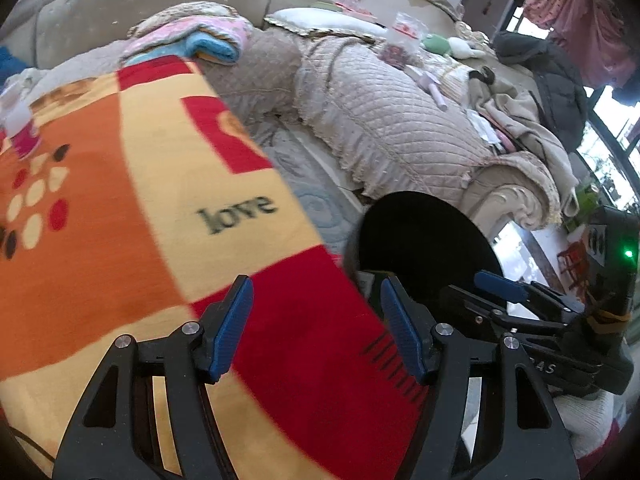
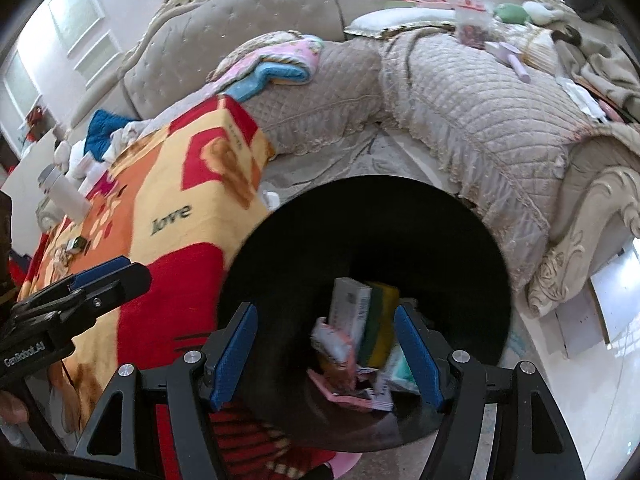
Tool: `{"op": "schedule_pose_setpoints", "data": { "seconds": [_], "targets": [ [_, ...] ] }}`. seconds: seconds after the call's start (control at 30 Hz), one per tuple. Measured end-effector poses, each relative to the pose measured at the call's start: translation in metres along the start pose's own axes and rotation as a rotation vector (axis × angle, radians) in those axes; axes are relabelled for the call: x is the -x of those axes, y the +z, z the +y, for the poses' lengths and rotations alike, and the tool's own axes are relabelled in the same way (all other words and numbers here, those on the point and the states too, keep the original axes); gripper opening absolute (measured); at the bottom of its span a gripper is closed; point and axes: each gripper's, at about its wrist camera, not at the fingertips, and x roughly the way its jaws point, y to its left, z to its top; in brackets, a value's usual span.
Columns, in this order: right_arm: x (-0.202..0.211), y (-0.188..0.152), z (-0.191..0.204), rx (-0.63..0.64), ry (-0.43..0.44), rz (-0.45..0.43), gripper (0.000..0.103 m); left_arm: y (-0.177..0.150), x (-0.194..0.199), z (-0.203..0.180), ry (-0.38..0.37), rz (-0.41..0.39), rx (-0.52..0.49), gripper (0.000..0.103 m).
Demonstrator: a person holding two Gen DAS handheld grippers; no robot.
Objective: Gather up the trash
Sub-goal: 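Move both open tools back over the blanket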
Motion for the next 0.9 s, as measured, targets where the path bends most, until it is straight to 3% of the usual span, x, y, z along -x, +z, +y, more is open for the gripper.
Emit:
{"op": "schedule_pose_setpoints", "data": {
  "seconds": [0.43, 0.67, 0.9],
  "targets": [
    [-0.017, 0.007, 0.086, 0.131, 0.098, 0.023, 0.070, -0.023, 0.045, 0.088, 0.127, -0.033, 0.123, 0.065],
    [-0.041, 0.006, 0.153, 0.250, 0.161, 0.071, 0.070, -0.043, 0.079, 0.168, 0.239, -0.038, 0.247, 0.065],
    [-0.059, 0.004, 0.206, 0.337, 0.211, 0.108, 0.071, -0.041, 0.113, 0.251, 0.347, -0.082, 0.385, 0.065]
  ]
}}
